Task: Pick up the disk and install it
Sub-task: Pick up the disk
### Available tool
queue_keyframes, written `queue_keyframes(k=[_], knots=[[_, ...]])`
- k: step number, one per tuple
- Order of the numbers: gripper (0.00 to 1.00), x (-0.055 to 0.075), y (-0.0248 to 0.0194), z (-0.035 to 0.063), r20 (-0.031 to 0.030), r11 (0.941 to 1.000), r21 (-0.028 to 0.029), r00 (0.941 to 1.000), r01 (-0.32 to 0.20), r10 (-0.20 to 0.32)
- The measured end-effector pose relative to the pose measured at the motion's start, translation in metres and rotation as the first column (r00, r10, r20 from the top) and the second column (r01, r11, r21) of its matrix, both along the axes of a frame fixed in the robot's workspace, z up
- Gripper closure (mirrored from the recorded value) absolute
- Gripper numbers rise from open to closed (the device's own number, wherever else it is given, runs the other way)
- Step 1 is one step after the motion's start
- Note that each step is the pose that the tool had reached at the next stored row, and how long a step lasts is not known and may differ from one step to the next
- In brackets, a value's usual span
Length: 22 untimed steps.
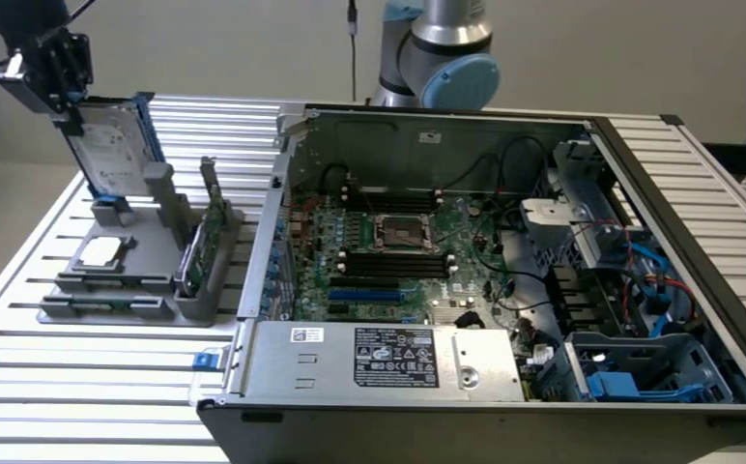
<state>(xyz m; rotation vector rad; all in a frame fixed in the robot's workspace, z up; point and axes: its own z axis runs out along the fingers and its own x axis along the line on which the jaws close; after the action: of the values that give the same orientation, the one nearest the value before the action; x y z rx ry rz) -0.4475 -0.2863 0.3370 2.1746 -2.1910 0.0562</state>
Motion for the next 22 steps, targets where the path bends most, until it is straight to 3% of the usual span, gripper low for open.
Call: queue_keyframes(k=[11, 22], knots=[[0.67, 0.003, -0.0001, 0.0499, -0.0001, 1.0000, 0.0014, 1.0000, -0.001, 0.001], [0.67, 0.040, -0.0064, 0.0999, 0.0000, 0.9999, 0.0107, 1.0000, -0.006, 0.006]])
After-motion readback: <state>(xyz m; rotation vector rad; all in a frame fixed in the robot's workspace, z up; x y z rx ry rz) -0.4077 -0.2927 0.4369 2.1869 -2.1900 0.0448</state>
